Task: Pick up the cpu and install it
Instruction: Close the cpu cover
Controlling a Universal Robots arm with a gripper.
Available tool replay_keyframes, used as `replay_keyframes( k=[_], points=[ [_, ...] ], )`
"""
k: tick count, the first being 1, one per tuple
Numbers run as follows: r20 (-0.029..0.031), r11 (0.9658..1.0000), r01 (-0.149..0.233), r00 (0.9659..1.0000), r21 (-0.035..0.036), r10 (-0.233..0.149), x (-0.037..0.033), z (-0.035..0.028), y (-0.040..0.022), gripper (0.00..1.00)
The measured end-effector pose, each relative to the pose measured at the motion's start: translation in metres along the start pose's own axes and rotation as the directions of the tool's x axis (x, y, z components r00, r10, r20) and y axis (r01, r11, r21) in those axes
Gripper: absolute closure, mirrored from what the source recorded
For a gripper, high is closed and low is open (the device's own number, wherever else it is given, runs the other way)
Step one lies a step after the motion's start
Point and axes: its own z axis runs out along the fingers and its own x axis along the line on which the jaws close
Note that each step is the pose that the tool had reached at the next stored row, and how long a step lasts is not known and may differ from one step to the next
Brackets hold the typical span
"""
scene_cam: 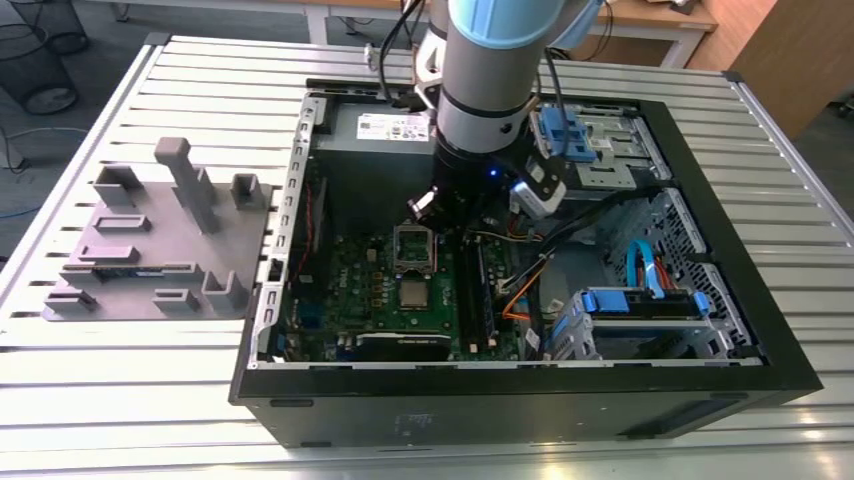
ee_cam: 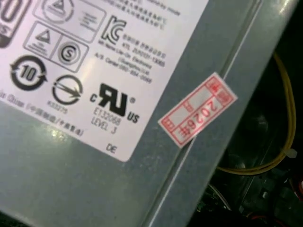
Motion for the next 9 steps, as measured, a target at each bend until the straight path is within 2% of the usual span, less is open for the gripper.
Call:
replay_keyframes(
  k=[5,9],
  points=[
    [0.0045,0.9999,0.008,1.0000,-0.0094,-0.007,0.0014,0.0011,0.0019,0.89],
    [0.0069,0.9998,0.015,0.9999,-0.0132,-0.015,0.0043,0.0022,0.0040,0.89]
  ],
)
